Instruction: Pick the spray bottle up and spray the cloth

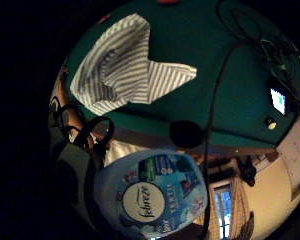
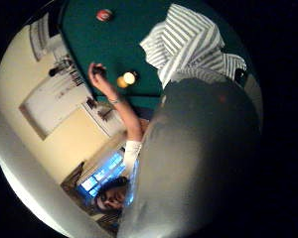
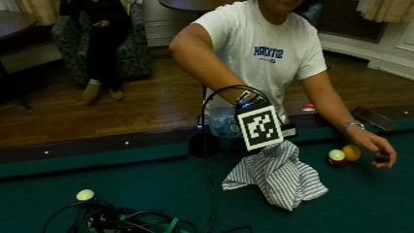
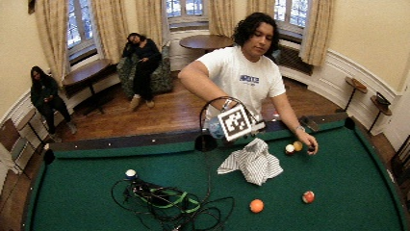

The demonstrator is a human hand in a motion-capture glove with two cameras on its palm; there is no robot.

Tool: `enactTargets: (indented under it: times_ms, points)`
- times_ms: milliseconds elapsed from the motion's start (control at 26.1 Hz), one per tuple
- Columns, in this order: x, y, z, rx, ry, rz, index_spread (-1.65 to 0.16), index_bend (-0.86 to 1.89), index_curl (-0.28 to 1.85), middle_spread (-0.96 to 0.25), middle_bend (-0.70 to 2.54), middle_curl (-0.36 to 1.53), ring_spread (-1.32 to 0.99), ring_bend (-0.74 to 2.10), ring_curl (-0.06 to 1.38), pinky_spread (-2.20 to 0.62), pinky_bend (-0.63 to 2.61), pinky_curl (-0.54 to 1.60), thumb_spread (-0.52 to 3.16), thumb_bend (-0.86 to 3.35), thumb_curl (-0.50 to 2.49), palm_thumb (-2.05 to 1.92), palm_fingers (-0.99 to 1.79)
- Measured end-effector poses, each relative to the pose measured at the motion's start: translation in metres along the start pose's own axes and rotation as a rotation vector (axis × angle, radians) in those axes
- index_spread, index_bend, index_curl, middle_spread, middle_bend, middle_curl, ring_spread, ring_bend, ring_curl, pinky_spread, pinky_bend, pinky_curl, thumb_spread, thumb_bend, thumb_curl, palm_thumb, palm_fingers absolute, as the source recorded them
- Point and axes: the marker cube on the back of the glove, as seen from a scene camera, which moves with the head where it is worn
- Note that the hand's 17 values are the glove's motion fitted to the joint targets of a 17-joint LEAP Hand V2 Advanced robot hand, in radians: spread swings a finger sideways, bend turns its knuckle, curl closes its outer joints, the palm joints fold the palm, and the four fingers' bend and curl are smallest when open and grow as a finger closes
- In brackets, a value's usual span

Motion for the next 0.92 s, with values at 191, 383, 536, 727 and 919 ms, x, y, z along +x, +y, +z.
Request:
enactTargets:
  times_ms: [191,383,536,727,919]
  points:
    - [0.005,-0.025,0.036,-0.103,0.092,0.099,-0.25,0.44,0.54,-0.19,0.7,0.56,-0.2,0.78,0.49,-0.29,0.47,0.42,0.29,-0.03,0.78,0.95,1.39]
    - [0.013,-0.037,0.062,-0.2,0.151,0.154,-0.25,0.43,0.55,-0.19,0.7,0.56,-0.2,0.78,0.49,-0.29,0.47,0.42,0.29,-0.03,0.79,0.95,1.39]
    - [0.017,-0.044,0.076,-0.22,0.164,0.181,-0.25,0.43,0.55,-0.19,0.7,0.56,-0.2,0.78,0.49,-0.29,0.47,0.42,0.3,-0.03,0.79,0.95,1.39]
    - [0.021,-0.043,0.073,-0.215,0.167,0.199,-0.25,0.43,0.56,-0.18,0.7,0.56,-0.2,0.78,0.49,-0.29,0.47,0.42,0.3,-0.03,0.8,0.95,1.39]
    - [0.013,-0.027,0.047,-0.153,0.111,0.154,-0.25,0.42,0.56,-0.18,0.7,0.56,-0.2,0.78,0.49,-0.29,0.47,0.42,0.3,-0.03,0.81,0.95,1.39]
